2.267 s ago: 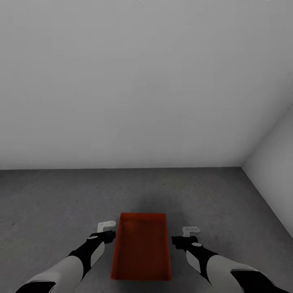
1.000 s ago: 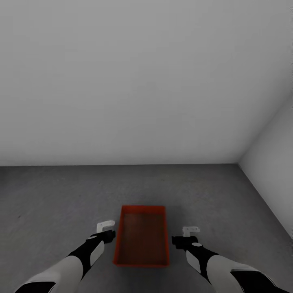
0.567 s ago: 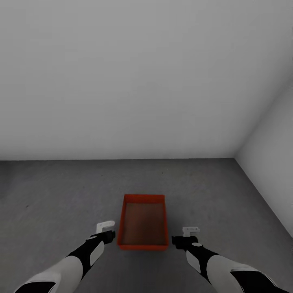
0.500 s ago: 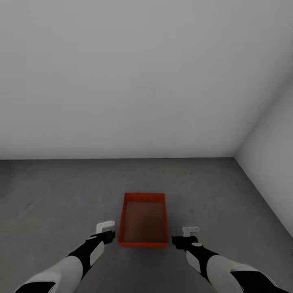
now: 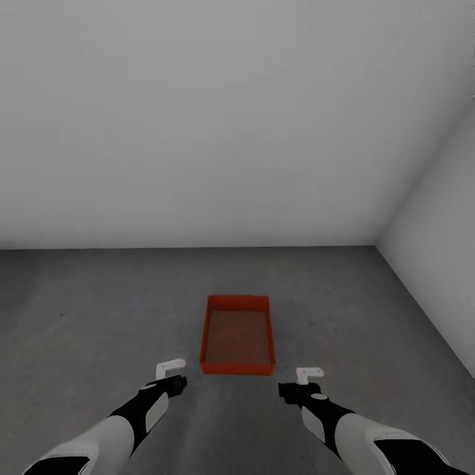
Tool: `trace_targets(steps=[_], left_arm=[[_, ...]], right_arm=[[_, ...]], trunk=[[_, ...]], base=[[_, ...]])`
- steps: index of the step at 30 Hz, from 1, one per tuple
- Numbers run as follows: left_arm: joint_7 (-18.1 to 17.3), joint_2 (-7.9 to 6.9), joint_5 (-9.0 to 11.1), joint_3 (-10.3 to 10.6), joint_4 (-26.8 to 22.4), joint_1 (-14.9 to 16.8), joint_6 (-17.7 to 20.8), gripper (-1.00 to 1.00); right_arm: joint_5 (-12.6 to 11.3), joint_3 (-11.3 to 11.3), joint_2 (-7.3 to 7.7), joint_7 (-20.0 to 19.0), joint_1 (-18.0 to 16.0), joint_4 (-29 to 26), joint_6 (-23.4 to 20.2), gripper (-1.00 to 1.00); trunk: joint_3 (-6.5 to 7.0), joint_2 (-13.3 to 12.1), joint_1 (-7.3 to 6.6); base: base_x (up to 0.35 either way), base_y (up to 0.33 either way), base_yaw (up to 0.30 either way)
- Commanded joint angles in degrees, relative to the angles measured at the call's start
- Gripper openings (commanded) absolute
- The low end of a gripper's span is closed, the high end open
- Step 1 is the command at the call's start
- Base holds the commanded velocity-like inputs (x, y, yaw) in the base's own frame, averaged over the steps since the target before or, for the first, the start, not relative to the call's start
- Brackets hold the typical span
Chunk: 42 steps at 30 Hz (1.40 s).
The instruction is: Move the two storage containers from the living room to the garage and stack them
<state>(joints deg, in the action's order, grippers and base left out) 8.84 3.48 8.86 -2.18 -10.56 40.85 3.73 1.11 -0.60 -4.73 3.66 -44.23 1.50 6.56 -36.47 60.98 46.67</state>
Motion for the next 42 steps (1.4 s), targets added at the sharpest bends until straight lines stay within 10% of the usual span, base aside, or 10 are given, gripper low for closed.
trace_targets(steps=[1, 18, 28, 42], left_arm=[[0.13, 0.01, 0.28, -0.19, -0.12, 0.0, 0.32, 1.0], [-0.24, -0.83, 0.28, -0.09, 0.44, 0.01, 0.37, 1.0], [-0.54, -10.26, 0.85, -0.16, 10.11, -0.23, 0.75, 1.0], [-0.58, -11.0, 0.89, -0.19, 10.56, -3.11, 0.26, 1.0]], right_arm=[[0.12, -0.07, -0.02, 0.22, -0.07, 0.16, 0.28, 1.0], [0.12, -0.08, 0.14, 0.24, -0.48, 0.25, 0.07, 1.0], [0.2, 0.0, 1.02, 0.21, 0.58, 0.57, -1.49, 1.0], [0.28, 0.07, 1.18, 0.21, 1.33, 0.62, -2.43, 1.0]], trunk=[[-0.04, 0.04, -0.03], [1.08, 0.04, -0.03], [1.99, 0.04, -0.03], [3.01, 0.04, -0.03]], base=[[-0.236, 0.039, 0.0], [-0.033, 0.005, 0.0], [0.0, 0.0, 0.0], [0.0, 0.0, 0.0]])
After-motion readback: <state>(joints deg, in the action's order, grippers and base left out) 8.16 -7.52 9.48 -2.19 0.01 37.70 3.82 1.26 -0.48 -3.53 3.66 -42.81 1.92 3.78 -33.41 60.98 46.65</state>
